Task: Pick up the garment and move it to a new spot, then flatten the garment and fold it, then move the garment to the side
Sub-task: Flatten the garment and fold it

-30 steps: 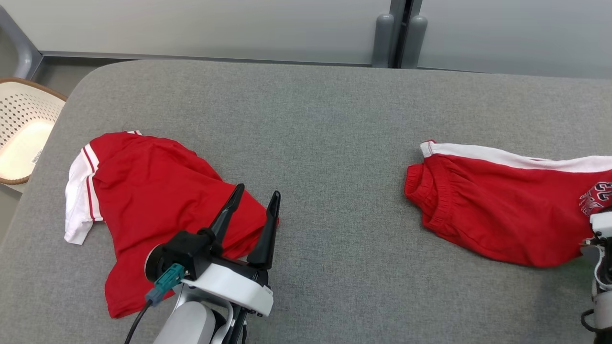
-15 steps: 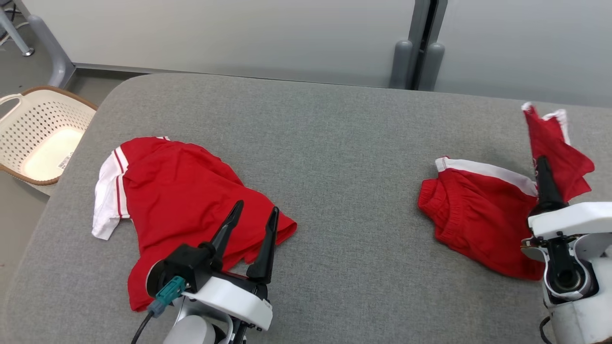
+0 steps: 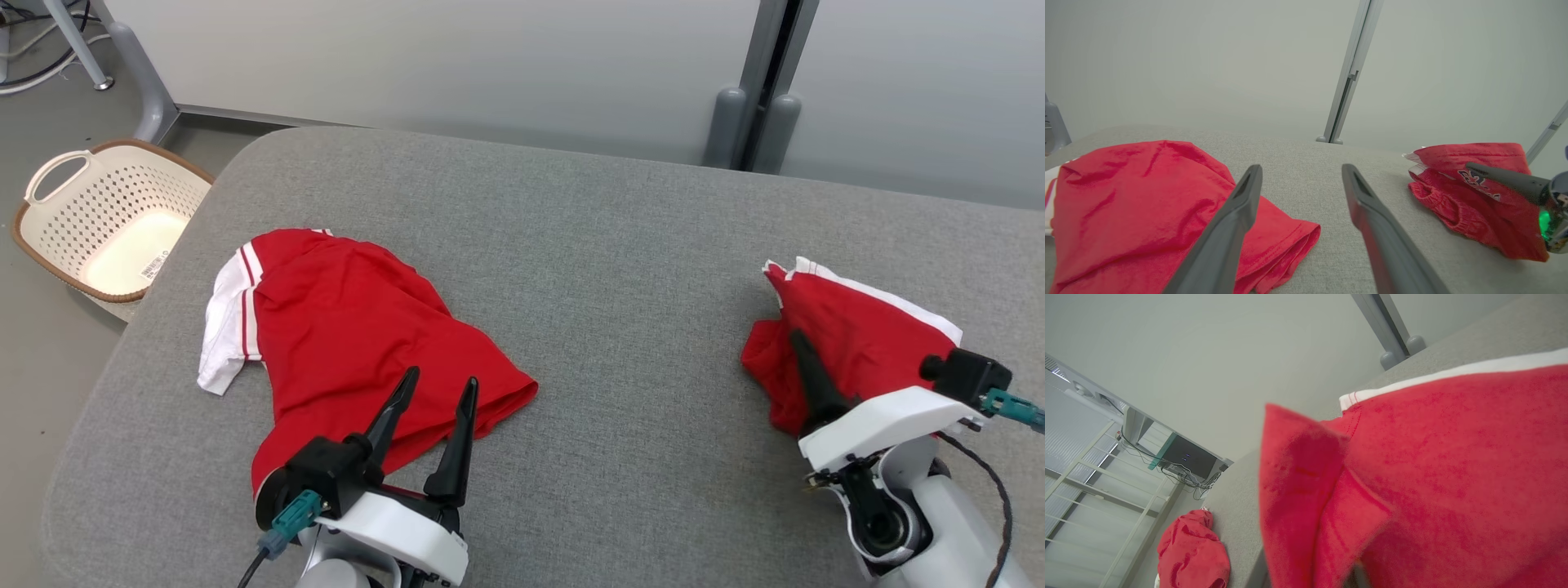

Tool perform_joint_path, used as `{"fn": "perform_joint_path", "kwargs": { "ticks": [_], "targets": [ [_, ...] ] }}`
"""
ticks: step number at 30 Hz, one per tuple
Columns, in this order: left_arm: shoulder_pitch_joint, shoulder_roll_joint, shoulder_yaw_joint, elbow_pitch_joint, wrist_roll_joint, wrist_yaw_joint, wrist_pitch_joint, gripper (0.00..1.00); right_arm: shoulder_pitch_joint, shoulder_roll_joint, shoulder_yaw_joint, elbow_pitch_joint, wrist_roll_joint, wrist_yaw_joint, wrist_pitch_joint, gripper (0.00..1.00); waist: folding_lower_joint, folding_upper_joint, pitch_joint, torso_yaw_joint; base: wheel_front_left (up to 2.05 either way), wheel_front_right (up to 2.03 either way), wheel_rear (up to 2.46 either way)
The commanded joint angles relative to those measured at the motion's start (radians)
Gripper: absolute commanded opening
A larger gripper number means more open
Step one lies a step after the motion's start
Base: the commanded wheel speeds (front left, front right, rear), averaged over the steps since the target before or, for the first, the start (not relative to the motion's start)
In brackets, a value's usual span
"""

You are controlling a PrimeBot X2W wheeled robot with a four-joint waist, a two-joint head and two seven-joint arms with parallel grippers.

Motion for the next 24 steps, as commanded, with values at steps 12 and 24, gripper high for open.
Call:
{"fn": "perform_joint_path", "kwargs": {
  "ticks": [12, 24],
  "targets": [
    [0.001, 0.004, -0.006, 0.003, -0.008, 0.008, 0.000, 1.00, -0.032, -0.004, 0.195, 0.124, 0.007, 0.000, 0.031, 1.00, 0.0000, 0.0000, 0.020, -0.001, 0.00, 0.00, 0.00],
    [-0.027, 0.004, 0.029, -0.011, 0.004, 0.007, 0.000, 1.00, -0.097, -0.063, 0.292, 0.113, -0.064, 0.000, -0.110, 1.00, 0.0000, 0.0000, 0.019, -0.100, 0.00, 0.00, 0.00]
  ]
}}
